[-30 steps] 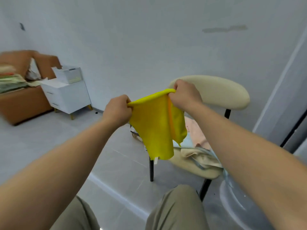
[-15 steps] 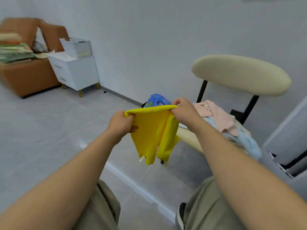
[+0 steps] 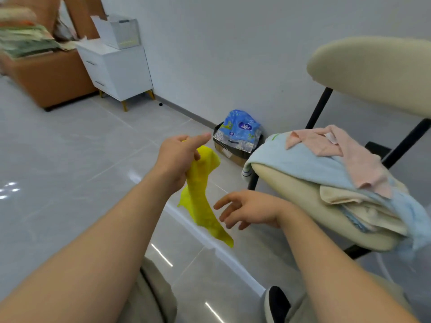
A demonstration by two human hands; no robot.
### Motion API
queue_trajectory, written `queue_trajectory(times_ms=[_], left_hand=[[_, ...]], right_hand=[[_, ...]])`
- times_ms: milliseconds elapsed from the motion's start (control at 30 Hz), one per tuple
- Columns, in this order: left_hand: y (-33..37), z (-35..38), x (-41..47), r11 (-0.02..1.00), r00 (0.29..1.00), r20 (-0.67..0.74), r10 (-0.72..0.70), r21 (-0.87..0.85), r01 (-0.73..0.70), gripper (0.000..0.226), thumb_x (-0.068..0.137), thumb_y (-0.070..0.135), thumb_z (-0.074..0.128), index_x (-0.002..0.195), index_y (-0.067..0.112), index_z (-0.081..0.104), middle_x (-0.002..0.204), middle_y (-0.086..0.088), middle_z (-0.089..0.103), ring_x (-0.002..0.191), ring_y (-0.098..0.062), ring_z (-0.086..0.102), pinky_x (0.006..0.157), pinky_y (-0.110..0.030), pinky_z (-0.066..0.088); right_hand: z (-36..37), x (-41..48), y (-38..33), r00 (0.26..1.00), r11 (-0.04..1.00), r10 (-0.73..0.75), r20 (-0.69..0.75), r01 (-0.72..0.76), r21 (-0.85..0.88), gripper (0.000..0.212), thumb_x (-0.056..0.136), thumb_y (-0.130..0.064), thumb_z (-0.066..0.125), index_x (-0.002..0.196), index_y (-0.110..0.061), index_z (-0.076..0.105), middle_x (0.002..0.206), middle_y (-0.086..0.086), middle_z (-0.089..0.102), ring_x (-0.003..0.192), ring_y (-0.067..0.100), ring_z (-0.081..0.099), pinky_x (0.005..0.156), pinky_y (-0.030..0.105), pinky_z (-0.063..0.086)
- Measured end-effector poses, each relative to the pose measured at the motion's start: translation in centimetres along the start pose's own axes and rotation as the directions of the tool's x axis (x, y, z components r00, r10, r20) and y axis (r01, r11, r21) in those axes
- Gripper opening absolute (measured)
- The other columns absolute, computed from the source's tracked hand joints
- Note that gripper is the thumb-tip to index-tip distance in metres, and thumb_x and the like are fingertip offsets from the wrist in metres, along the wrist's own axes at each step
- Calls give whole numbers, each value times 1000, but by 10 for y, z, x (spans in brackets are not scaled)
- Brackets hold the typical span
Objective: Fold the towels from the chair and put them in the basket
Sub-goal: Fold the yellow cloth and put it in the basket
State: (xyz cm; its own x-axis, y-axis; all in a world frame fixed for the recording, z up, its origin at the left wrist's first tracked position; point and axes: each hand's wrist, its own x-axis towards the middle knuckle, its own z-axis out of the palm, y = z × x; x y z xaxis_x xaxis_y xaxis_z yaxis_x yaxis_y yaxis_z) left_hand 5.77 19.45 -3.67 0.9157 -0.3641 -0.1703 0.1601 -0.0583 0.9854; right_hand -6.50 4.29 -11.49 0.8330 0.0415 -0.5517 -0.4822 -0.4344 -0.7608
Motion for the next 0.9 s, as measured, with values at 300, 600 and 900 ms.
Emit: queue_trajectory(times_ms=[300, 600, 900], left_hand=[[-4, 7, -1, 999, 999, -35, 35, -2, -36, 37, 69, -10, 55, 48, 17, 40, 47, 2, 30, 48, -17, 30, 49, -27, 28], [-7, 7, -3, 996, 995, -63, 80, -36, -82, 24, 50, 5, 58, 58, 19, 41, 58, -1, 31, 61, -18, 33, 53, -31, 28], [-40, 6, -6, 654, 987, 161, -10, 748, -116, 66, 75, 21, 78, 135, 23, 50, 135, -8, 44, 104, -22, 52, 82, -32, 48]], right_hand=[[3, 34, 29, 887, 905, 169, -430, 33, 424, 109, 75, -29, 87, 158, -29, 16, 154, 9, 37, 135, 26, 45, 103, 39, 42], [14, 26, 21, 981, 695, 55, -186, 96, 713, 29, 92, -21, 70, 119, -10, 68, 110, 12, 75, 99, 29, 73, 79, 41, 60], [9, 7, 5, 894, 422, 26, -447, 395, 816, 44, 92, -8, 68, 131, -2, 48, 98, 12, 73, 77, 22, 72, 61, 34, 60]])
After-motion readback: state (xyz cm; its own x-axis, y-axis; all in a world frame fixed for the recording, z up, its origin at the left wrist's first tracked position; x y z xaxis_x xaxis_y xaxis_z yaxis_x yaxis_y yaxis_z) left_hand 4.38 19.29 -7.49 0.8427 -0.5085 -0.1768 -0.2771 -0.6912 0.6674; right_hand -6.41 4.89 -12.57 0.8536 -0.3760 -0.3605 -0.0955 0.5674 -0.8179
